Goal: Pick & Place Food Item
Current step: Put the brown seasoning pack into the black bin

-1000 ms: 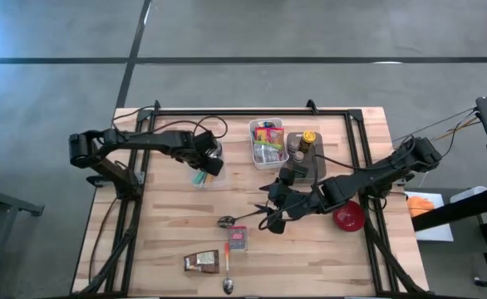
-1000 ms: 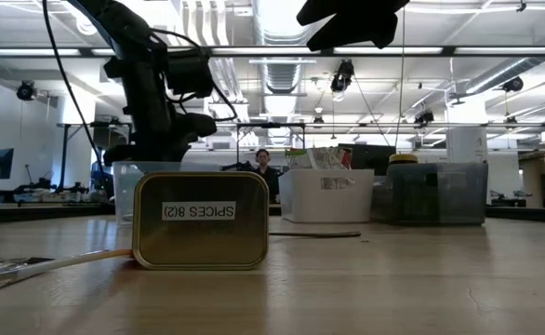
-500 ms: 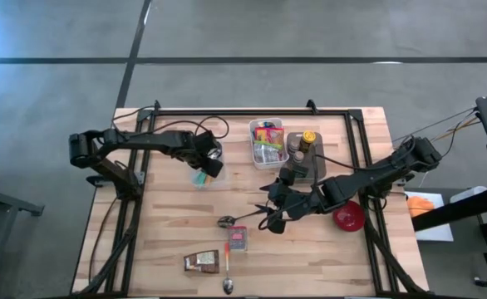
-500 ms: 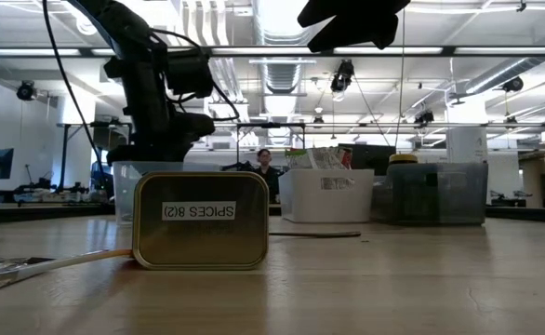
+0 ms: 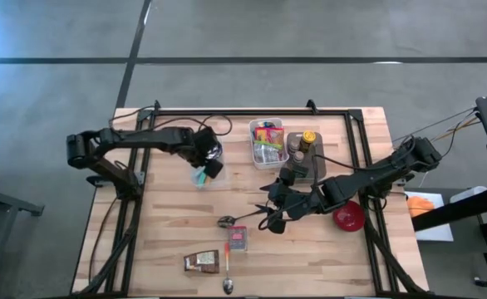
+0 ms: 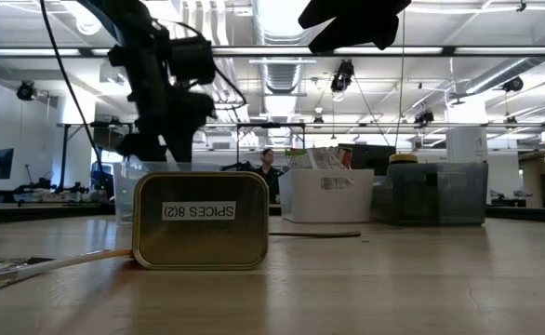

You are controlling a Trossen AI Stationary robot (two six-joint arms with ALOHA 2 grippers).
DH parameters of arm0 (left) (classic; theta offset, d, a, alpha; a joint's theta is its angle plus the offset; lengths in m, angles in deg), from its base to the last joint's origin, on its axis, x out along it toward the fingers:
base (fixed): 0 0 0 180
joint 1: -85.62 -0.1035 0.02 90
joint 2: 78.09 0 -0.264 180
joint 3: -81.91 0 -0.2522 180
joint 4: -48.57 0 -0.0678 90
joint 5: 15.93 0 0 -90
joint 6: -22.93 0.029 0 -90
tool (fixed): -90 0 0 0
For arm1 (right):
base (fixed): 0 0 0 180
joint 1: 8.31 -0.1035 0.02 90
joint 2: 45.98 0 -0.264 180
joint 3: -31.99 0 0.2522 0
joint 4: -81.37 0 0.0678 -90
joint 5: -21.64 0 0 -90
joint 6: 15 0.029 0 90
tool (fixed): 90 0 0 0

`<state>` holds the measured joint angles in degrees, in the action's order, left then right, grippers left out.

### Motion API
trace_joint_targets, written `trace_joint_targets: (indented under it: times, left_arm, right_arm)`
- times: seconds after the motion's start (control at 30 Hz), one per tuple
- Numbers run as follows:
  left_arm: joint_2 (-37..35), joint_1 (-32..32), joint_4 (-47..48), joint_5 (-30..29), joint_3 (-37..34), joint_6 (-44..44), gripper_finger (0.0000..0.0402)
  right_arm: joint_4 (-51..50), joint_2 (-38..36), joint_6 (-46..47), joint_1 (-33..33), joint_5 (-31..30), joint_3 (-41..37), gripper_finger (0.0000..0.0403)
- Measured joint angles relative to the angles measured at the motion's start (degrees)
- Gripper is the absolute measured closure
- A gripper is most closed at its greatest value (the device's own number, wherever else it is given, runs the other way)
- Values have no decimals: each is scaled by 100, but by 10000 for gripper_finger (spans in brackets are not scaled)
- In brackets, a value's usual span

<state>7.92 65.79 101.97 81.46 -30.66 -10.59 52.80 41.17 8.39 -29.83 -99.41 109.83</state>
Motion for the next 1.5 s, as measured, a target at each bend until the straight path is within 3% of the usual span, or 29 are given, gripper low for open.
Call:
trace_joint_targets:
  times: [0.27,0.47,0.63,0.77,0.93,1.23,1.5]
  left_arm:
    - [-863,774,593,120,103,350,152]
    - [-1484,2143,559,-276,-160,35,152]
    - [-1557,3462,315,-388,-443,-812,152]
    - [-1315,4408,-68,-282,-537,-1380,152]
    - [-906,5122,-279,298,-501,-1809,152]
    - [-68,5684,-1450,466,-468,-1918,152]
    - [804,5945,-1540,467,-146,-1860,152]
  right_arm:
    - [-95,0,-2,0,93,0,142]
    - [-133,0,1,-2,493,0,142]
    - [-129,0,2,0,514,0,142]
    - [-126,0,2,0,514,0,142]
    - [-107,0,49,0,514,0,142]
    - [-128,0,173,0,516,-2,142]
    - [-127,0,173,0,540,-47,142]
